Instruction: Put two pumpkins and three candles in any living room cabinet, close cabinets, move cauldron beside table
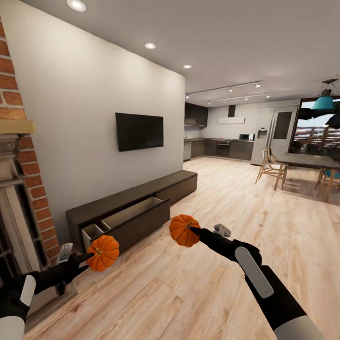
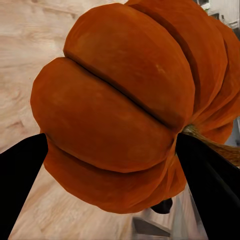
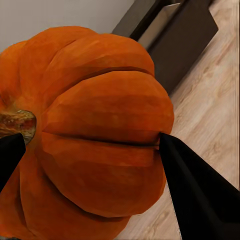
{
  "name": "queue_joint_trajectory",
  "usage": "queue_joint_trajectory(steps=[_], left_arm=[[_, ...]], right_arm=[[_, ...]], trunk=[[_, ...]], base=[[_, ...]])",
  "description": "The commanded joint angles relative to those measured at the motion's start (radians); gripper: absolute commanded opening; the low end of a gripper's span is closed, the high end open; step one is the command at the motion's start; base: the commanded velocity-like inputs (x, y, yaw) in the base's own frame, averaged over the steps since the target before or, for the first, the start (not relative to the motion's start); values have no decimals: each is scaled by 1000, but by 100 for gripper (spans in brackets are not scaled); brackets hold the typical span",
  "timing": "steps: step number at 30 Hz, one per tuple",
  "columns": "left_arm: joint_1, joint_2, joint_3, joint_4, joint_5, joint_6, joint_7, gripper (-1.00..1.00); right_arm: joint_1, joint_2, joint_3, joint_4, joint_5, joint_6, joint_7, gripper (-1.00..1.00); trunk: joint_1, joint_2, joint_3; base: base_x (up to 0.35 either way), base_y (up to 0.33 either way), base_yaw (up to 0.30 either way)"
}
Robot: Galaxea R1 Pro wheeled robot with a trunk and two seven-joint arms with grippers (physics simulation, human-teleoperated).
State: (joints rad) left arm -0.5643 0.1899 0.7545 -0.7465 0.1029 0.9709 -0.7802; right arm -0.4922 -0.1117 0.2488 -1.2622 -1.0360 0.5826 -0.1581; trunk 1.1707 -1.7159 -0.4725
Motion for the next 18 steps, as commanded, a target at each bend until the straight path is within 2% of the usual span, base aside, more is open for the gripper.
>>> queue_joint_trajectory(steps=[1,8,18], left_arm=[[0,0,0,-1,13,5,1,-100],[0,0,0,-1,12,4,2,-100],[0,-1,0,-1,12,2,4,-100]], right_arm=[[0,0,0,0,-6,-1,3,-100],[1,-1,-6,6,-6,-2,4,-100],[1,-1,-17,17,-7,-3,4,-100]], trunk=[[0,0,1],[0,0,8],[0,0,18]], base=[[184,0,-246],[266,-71,-246],[302,-166,-246]])
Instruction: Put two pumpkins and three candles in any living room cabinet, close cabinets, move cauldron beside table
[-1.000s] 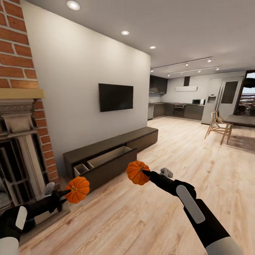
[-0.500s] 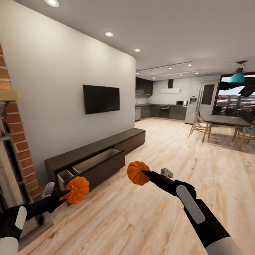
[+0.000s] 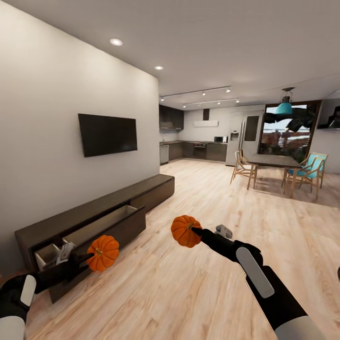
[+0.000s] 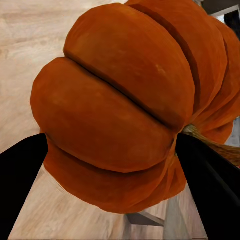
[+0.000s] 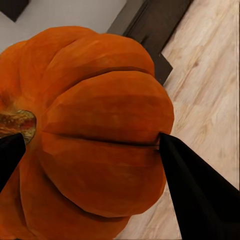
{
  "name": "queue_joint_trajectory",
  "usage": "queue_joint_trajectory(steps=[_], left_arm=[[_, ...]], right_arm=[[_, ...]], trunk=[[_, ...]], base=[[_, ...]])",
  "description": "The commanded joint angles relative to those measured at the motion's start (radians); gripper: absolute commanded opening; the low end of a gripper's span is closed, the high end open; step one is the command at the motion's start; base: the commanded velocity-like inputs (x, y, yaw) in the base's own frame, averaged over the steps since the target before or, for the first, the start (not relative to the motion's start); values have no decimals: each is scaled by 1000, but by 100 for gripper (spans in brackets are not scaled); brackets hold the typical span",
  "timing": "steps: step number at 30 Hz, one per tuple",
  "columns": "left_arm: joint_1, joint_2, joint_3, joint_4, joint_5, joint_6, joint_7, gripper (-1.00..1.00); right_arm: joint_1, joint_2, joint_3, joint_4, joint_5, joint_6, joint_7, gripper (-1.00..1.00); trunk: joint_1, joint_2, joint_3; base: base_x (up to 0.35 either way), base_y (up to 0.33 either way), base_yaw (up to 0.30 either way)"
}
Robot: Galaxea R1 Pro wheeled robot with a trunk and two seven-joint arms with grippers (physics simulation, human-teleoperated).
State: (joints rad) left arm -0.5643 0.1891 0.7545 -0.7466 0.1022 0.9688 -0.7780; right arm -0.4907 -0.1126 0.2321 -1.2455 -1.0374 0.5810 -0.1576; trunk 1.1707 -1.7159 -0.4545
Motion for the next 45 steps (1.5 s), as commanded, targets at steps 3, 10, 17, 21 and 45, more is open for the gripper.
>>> queue_joint_trajectory(steps=[3,10,17,21,45], left_arm=[[0,0,0,0,13,4,6,-100],[0,0,0,0,13,4,8,-100],[0,1,0,0,13,4,8,-100],[0,0,0,0,13,4,8,-100],[0,0,0,0,13,3,9,-100]], right_arm=[[0,0,0,0,-5,-1,3,-100],[0,2,-1,20,-3,-14,2,-100],[0,2,-2,38,-4,-30,1,-100],[0,1,-8,40,-4,-30,3,-100],[0,4,-22,40,-6,-29,4,-100]], trunk=[[0,0,3],[0,0,5],[0,0,5],[0,0,5],[0,0,19]], base=[[303,-179,-246],[303,-179,-62],[303,-179,-2],[303,-172,0],[313,-56,-111]])
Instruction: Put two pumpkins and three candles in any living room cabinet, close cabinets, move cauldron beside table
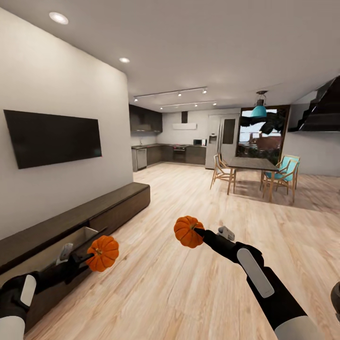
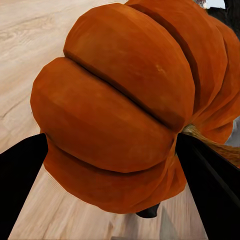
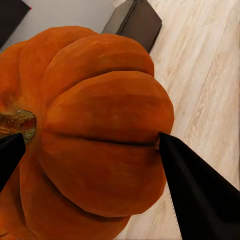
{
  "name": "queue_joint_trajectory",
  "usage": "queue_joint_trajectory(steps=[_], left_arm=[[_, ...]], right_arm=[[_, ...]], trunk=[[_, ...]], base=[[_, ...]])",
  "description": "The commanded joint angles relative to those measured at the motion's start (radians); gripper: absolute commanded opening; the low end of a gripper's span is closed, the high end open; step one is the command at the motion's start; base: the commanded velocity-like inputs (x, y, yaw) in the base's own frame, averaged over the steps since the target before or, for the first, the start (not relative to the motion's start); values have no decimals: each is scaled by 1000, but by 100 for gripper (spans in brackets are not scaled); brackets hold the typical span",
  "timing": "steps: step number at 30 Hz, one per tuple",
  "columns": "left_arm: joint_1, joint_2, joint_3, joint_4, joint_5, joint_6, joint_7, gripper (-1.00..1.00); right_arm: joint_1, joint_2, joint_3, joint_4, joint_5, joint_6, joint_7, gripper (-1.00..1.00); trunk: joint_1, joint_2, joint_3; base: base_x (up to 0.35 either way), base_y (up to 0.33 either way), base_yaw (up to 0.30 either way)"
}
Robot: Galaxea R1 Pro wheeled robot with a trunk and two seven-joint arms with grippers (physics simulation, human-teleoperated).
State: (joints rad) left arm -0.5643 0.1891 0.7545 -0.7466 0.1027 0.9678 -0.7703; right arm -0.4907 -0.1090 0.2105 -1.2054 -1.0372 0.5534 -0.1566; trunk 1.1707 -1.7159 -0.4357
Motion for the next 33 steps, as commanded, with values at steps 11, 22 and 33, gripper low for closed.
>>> queue_joint_trajectory(steps=[11,22,33], left_arm=[[0,1,0,0,12,5,1,-100],[0,1,0,0,12,5,0,-100],[0,0,0,0,12,5,1,-100]], right_arm=[[0,2,0,0,-6,0,3,-100],[0,7,0,0,-4,2,3,-100],[0,8,0,0,-4,3,3,-100]], trunk=[[0,0,2],[0,0,2],[0,0,2]], base=[[254,0,-35],[17,0,238],[92,-102,290]])
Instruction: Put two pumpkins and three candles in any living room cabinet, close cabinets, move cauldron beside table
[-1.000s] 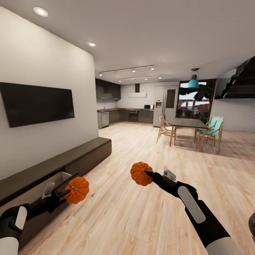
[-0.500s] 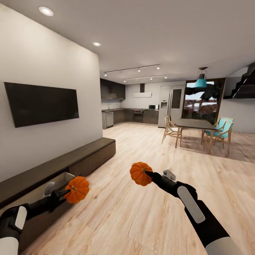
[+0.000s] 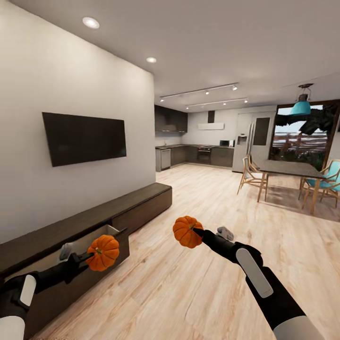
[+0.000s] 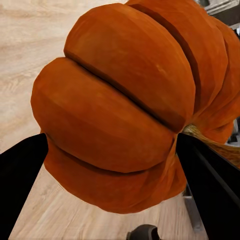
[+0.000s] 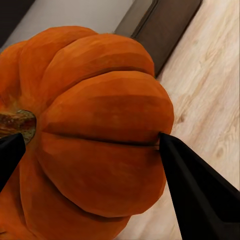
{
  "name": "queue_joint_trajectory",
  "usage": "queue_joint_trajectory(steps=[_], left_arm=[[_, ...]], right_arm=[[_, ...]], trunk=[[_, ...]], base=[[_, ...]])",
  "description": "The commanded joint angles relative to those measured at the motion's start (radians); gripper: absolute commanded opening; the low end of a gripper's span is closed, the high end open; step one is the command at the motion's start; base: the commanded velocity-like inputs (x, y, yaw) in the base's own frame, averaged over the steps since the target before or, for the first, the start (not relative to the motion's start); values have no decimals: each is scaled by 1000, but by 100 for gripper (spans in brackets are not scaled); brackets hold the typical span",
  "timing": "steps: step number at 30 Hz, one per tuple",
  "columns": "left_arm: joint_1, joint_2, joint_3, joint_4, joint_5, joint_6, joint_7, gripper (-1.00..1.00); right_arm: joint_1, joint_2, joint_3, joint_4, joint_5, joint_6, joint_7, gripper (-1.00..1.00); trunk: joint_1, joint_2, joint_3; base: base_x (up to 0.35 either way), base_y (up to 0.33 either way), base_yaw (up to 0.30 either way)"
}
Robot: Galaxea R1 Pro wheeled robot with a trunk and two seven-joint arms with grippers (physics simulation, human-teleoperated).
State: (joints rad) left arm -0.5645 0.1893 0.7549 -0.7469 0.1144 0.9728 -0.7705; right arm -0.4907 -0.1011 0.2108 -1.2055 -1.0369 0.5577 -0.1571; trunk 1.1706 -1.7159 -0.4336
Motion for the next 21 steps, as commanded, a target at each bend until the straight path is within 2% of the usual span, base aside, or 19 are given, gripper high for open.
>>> queue_joint_trajectory(steps=[1,21], left_arm=[[0,0,0,0,1,0,2,-100],[0,0,0,0,1,0,2,-100]], right_arm=[[0,1,0,0,-5,-1,3,-100],[0,1,3,0,0,-1,2,-100]], trunk=[[0,0,0],[0,0,0]], base=[[208,-198,291],[227,-216,292]])
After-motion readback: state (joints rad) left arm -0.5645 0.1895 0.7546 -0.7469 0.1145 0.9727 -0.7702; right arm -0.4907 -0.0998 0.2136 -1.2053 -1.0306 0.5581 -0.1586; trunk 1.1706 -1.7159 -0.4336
